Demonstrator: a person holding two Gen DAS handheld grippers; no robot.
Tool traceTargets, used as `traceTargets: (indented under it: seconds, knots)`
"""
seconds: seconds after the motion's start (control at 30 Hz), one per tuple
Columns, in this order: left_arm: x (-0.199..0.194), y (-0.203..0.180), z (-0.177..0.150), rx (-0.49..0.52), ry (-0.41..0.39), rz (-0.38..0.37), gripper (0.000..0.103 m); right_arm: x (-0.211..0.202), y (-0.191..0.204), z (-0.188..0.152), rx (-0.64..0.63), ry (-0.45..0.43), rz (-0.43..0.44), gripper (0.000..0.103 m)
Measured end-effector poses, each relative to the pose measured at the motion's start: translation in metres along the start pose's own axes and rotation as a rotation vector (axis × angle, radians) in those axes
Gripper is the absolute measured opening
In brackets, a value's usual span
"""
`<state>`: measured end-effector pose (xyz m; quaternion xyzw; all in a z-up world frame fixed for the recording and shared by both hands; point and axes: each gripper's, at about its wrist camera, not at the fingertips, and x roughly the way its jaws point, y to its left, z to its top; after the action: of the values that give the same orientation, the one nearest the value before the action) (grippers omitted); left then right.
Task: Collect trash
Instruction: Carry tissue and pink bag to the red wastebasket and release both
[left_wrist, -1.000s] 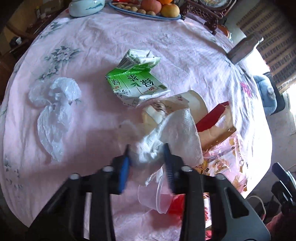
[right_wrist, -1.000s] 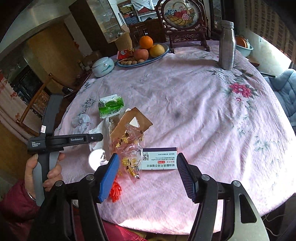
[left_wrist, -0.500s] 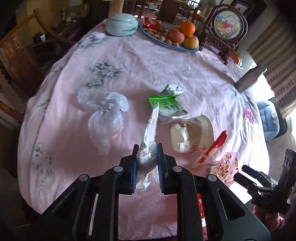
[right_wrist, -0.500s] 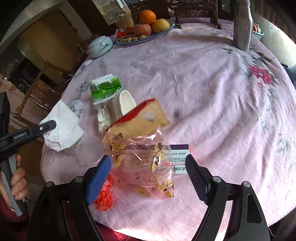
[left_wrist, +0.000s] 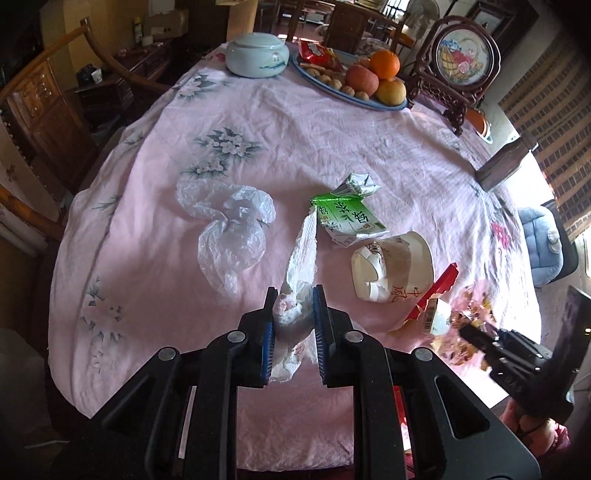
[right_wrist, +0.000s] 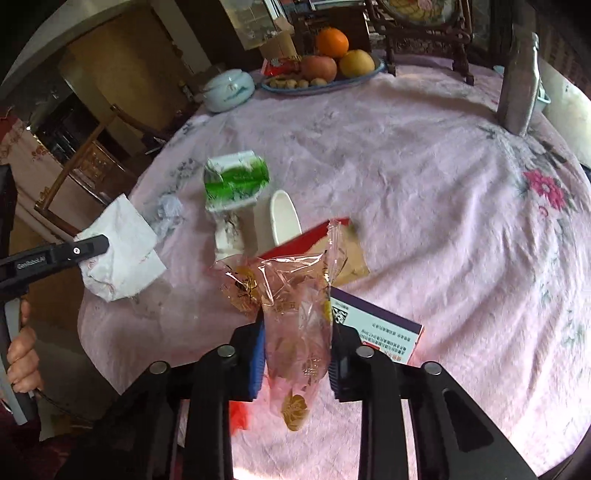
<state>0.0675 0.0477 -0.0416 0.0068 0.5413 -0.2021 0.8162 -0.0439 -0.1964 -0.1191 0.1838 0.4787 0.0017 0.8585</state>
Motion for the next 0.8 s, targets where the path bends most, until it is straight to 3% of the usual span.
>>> traceTargets:
  seconds: [0.17,0.4,0.6,0.8]
  knots:
    - [-0.014,0.017,-0.001,-0.045,-0.032,0.016,0.02,-0.023,0.016,0.012,-0.03,-0.096,0.088,0.026]
    - [-0.046,0.065,-0.028,-0.191,-0.08,0.085,0.02,-0.01,0.066,0.028,-0.167,-0.051,0.204,0.026]
    - [-0.082,0.125,-0.079,-0.396,-0.112,0.184,0.02,0.013,0.132,0.026,-0.332,0.038,0.318,0.026]
    - [-0.112,0.184,-0.153,-0.614,-0.107,0.28,0.02,0.03,0.203,0.012,-0.502,0.119,0.419,0.026]
